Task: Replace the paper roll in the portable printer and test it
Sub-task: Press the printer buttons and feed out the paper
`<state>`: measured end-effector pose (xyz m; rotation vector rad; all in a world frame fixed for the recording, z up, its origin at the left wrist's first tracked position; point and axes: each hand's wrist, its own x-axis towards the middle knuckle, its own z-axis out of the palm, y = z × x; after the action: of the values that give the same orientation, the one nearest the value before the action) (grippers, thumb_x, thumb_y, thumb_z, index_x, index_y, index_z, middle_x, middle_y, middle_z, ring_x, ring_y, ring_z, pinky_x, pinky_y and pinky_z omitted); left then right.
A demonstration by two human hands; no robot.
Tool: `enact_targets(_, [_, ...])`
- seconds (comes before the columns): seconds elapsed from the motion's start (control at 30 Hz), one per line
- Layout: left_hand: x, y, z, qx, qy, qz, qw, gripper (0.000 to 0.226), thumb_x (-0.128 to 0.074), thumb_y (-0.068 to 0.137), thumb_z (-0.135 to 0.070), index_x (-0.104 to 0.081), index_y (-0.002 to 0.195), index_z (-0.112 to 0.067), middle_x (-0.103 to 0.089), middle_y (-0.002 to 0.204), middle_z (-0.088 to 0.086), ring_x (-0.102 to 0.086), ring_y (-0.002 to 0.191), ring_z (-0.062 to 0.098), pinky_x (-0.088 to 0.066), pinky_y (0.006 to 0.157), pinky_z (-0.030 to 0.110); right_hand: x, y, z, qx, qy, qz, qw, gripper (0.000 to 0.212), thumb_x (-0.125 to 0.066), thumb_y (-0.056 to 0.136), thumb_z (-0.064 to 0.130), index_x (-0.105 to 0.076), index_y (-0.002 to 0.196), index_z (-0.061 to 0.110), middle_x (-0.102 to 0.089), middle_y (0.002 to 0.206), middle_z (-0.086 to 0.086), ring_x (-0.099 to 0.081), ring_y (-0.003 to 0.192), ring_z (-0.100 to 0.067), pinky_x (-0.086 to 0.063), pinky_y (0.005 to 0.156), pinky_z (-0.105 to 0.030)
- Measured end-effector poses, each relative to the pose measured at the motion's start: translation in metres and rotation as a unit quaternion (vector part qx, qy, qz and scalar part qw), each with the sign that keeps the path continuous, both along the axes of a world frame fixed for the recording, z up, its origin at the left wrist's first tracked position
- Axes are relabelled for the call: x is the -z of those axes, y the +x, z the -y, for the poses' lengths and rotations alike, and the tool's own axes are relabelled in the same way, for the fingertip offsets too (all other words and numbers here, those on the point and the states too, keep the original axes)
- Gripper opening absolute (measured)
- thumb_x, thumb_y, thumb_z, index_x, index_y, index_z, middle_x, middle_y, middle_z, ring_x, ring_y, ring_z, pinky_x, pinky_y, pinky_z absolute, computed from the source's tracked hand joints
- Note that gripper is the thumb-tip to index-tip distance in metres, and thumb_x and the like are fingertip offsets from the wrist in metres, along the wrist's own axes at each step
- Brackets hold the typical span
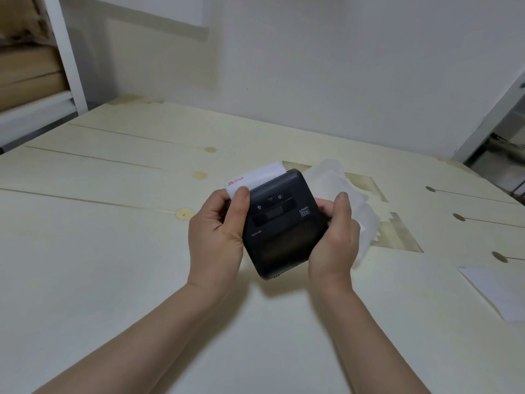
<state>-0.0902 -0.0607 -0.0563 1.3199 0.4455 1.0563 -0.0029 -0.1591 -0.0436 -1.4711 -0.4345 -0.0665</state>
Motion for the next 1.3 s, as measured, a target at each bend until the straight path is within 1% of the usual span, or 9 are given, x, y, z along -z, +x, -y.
enact_targets(0.17, [0.000, 0.006, -0.006, 0.015, -0.017, -0.044, 0.999, 0.024, -0.056, 0.095, -0.038, -0.070, 0.091, -0.019, -0.071, 0.082, -0.011, -0.061, 0.071, 0.000, -0.046, 0.065, 0.013, 0.003, 0.009, -0.003, -0.007, -0.044, -0.078, 0.996, 0.062, -0.025, 0.104, 0.044, -0.072, 0.068, 0.027, -0.073, 0.064, 0.013, -0.065, 0.064, 0.000, -0.048, 0.064, -0.017])
enact_targets(0.37, [0.018, 0.009, -0.024, -0.033, -0.199, -0.090, 0.975, 0.044, -0.064, 0.085, -0.053, -0.062, 0.115, -0.020, -0.074, 0.092, -0.010, -0.070, 0.090, 0.013, -0.055, 0.089, 0.037, 0.019, 0.013, -0.011, -0.098, -0.119, -0.211, 0.965, 0.078, -0.051, 0.071, 0.082, -0.052, 0.123, 0.023, -0.069, 0.115, -0.001, -0.066, 0.108, -0.019, -0.053, 0.094, -0.042])
enact_targets(0.5, [0.018, 0.005, -0.028, 0.018, -0.240, -0.108, 0.965, 0.073, -0.067, 0.080, -0.057, -0.041, 0.140, -0.025, -0.060, 0.127, 0.005, -0.063, 0.112, 0.023, -0.048, 0.102, 0.045, 0.033, 0.004, -0.021, -0.157, -0.105, -0.232, 0.954, 0.095, -0.077, 0.062, 0.057, -0.034, 0.140, 0.022, -0.066, 0.125, -0.007, -0.069, 0.108, -0.024, -0.053, 0.096, -0.048])
enact_targets(0.63, [0.008, 0.001, -0.044, 0.082, -0.207, -0.157, 0.962, 0.095, -0.059, 0.064, -0.084, -0.046, 0.137, -0.025, -0.061, 0.132, 0.001, -0.063, 0.115, 0.021, -0.049, 0.101, 0.042, 0.013, 0.016, -0.019, -0.169, -0.035, -0.260, 0.950, 0.054, -0.067, 0.087, 0.033, -0.050, 0.132, 0.011, -0.070, 0.119, -0.013, -0.070, 0.104, -0.026, -0.056, 0.091, -0.050])
enact_targets(0.73, [-0.003, -0.006, -0.058, 0.119, -0.181, -0.148, 0.965, 0.064, -0.048, 0.085, -0.071, -0.048, 0.130, -0.026, -0.066, 0.116, 0.006, -0.068, 0.103, 0.021, -0.051, 0.098, 0.040, 0.006, 0.023, -0.012, -0.196, -0.044, -0.237, 0.951, 0.023, -0.058, 0.095, 0.028, -0.068, 0.112, 0.018, -0.074, 0.105, -0.007, -0.066, 0.098, -0.023, -0.050, 0.083, -0.041])
enact_targets(0.93, [-0.004, -0.011, -0.065, 0.283, -0.131, -0.199, 0.929, 0.028, -0.056, 0.096, -0.037, -0.067, 0.121, -0.031, -0.077, 0.100, 0.000, -0.070, 0.079, 0.016, -0.054, 0.073, 0.029, -0.001, 0.023, -0.018, -0.143, -0.039, -0.254, 0.956, 0.038, -0.060, 0.092, 0.045, -0.072, 0.102, 0.010, -0.076, 0.106, -0.013, -0.070, 0.103, -0.029, -0.053, 0.097, -0.045])
enact_targets(1.03, [-0.001, -0.006, -0.055, 0.287, -0.147, -0.157, 0.933, 0.033, -0.053, 0.099, -0.017, -0.059, 0.131, -0.026, -0.072, 0.066, -0.007, -0.066, 0.053, 0.009, -0.051, 0.058, 0.025, 0.002, 0.027, -0.019, -0.110, -0.007, -0.325, 0.939, 0.049, -0.057, 0.090, 0.055, -0.071, 0.101, 0.010, -0.078, 0.097, -0.013, -0.073, 0.096, -0.031, -0.055, 0.093, -0.050])
enact_targets(1.2, [-0.002, -0.001, -0.048, 0.321, -0.122, -0.149, 0.927, 0.032, -0.059, 0.095, -0.033, -0.059, 0.127, -0.033, -0.075, 0.091, -0.005, -0.070, 0.069, 0.008, -0.053, 0.078, 0.031, 0.003, 0.031, -0.020, -0.106, -0.033, -0.295, 0.949, 0.053, -0.049, 0.093, 0.058, -0.070, 0.098, 0.009, -0.078, 0.093, -0.011, -0.074, 0.089, -0.029, -0.057, 0.089, -0.048])
enact_targets(1.3, [0.005, -0.001, -0.050, 0.328, -0.024, -0.199, 0.923, 0.080, -0.082, 0.074, -0.026, -0.043, 0.143, -0.040, -0.073, 0.114, -0.001, -0.073, 0.097, 0.014, -0.053, 0.094, 0.039, 0.004, 0.034, -0.019, -0.129, -0.019, -0.290, 0.948, 0.053, -0.046, 0.096, 0.054, -0.067, 0.101, 0.005, -0.076, 0.101, -0.017, -0.073, 0.095, -0.033, -0.056, 0.091, -0.052])
